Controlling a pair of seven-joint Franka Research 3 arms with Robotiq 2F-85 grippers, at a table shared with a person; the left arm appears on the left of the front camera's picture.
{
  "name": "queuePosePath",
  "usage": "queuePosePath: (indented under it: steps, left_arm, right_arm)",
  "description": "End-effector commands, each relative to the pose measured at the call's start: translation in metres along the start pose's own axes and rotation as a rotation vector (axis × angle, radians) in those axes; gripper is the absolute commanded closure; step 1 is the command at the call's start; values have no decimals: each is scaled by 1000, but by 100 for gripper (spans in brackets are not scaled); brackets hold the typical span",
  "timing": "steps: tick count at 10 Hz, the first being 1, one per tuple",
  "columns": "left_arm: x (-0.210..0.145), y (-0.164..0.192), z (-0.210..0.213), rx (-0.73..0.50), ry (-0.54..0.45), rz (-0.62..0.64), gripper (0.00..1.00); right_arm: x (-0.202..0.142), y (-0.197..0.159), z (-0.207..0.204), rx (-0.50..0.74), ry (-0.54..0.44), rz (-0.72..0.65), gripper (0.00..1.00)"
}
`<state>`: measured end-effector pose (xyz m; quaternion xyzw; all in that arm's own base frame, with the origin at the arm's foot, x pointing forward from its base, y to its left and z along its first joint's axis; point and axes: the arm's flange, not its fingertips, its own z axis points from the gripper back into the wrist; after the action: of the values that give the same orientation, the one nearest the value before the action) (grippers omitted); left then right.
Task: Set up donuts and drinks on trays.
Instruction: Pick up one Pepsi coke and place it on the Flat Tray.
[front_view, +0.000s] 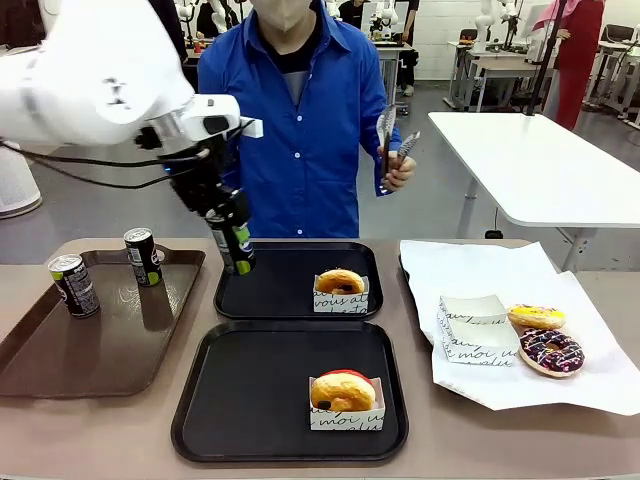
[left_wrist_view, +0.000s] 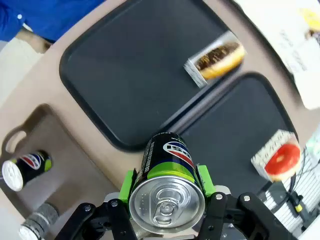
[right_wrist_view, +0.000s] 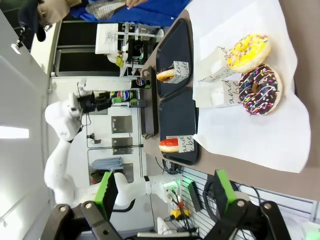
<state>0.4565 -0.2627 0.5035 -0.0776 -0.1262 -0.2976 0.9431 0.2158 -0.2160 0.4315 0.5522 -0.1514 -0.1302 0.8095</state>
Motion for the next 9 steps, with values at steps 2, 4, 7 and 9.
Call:
queuePosePath:
  steps: [2,4,7,9]
  left_arm:
    - [39,9,-29,72,94,64,42]
    - [39,13,-59,74,107,49,42]
    - [36,13,-94,77,64,65,42]
    - [32,12,-107,82,86,75,42]
  right_arm:
    - [-1,-1,1,17,1,6,0]
    - [-1,-1,1,17,1,6,0]
    - [-1,-1,1,17,1,6,0]
    - [-1,-1,1,17,1,6,0]
